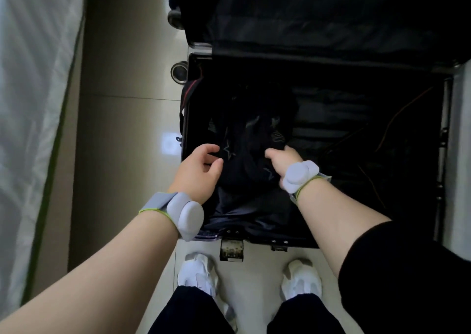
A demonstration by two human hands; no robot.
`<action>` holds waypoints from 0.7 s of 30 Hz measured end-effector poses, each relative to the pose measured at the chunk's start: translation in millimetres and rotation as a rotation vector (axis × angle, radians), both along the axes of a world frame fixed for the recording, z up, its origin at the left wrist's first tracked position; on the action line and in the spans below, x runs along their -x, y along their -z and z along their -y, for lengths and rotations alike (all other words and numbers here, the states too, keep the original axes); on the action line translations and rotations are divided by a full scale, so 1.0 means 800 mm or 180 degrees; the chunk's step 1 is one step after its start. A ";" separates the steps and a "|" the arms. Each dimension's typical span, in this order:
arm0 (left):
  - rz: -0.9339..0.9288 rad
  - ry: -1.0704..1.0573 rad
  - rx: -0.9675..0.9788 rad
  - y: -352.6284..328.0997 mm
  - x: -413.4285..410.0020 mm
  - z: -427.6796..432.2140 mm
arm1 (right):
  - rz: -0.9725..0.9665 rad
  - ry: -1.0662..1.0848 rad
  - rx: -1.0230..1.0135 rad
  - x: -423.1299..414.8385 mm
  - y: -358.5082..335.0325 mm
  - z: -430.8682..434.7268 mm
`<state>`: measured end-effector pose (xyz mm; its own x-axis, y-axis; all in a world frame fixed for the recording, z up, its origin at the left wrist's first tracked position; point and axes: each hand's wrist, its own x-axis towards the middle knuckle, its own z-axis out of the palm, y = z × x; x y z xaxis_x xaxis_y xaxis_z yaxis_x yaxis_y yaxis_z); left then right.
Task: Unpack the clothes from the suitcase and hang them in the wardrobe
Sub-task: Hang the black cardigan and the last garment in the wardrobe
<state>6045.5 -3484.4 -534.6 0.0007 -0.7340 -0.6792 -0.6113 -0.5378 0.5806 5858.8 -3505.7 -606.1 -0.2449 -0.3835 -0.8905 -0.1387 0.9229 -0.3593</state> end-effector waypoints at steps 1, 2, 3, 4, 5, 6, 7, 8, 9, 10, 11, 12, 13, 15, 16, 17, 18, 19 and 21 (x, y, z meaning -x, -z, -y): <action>-0.0001 0.0003 -0.0015 -0.016 0.001 -0.003 | 0.0171 0.0158 0.0155 -0.003 -0.017 -0.004; -0.0002 -0.0028 -0.0032 -0.045 0.003 -0.003 | 0.0320 0.0212 0.0239 -0.004 -0.043 -0.007; -0.0020 -0.0018 -0.0087 -0.049 0.007 -0.007 | 0.0549 0.0365 0.0319 -0.010 -0.055 -0.015; -0.0038 -0.0061 -0.0118 -0.071 0.010 -0.006 | 0.0693 0.0370 0.0333 -0.016 -0.098 -0.013; -0.0066 -0.0069 -0.0194 -0.088 0.013 -0.004 | 0.0855 0.0372 0.0428 -0.024 -0.141 -0.013; -0.0186 -0.0199 -0.0263 -0.118 0.015 -0.003 | 0.0899 0.0258 0.0483 -0.029 -0.187 -0.014; -0.0355 -0.0419 -0.0393 -0.141 0.016 -0.004 | 0.1055 0.0116 0.0579 -0.034 -0.227 -0.019; -0.0573 -0.0747 -0.0485 -0.202 0.012 0.004 | 0.1091 -0.0195 0.0636 -0.036 -0.304 -0.014; -0.0714 -0.1046 -0.0697 -0.203 0.016 0.001 | 0.1196 -0.0369 0.0638 -0.036 -0.313 -0.023; -0.0927 -0.1268 -0.0803 -0.242 0.016 0.006 | 0.1199 -0.0717 0.0664 -0.037 -0.362 -0.022; -0.1072 -0.1338 -0.0956 -0.238 0.017 0.007 | 0.1324 -0.0924 0.0671 -0.036 -0.368 -0.028; -0.1216 -0.1362 -0.1010 -0.265 0.015 0.011 | 0.1299 -0.1226 0.0654 -0.035 -0.401 -0.027; -0.1265 -0.1363 -0.1003 -0.298 0.014 0.013 | 0.1375 -0.1478 0.0643 -0.034 -0.431 -0.028; -0.1109 -0.1238 -0.0837 -0.371 0.006 0.011 | 0.1512 -0.1871 0.0639 -0.035 -0.500 -0.033; -0.1015 -0.1203 -0.0710 -0.401 0.001 0.010 | 0.1589 -0.1983 0.0650 -0.035 -0.531 -0.033; -0.0973 -0.1216 -0.0584 -0.439 -0.006 0.007 | 0.1685 -0.2063 0.0702 -0.036 -0.568 -0.035; -0.1005 -0.1227 -0.0428 -0.465 -0.013 0.003 | 0.1779 -0.2012 0.0780 -0.038 -0.598 -0.039; -0.0967 -0.1245 -0.0280 -0.500 -0.020 -0.004 | 0.1793 -0.1851 0.0858 -0.039 -0.627 -0.042; -0.0968 -0.1326 0.0133 -0.566 -0.036 -0.019 | 0.1801 -0.1345 0.0995 -0.048 -0.681 -0.044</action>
<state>6074.2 -3469.0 -81.5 0.1058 -0.7400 -0.6643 -0.1503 -0.6722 0.7249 5897.3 -3470.4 -61.1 0.4384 -0.5975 -0.6714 -0.1741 0.6764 -0.7157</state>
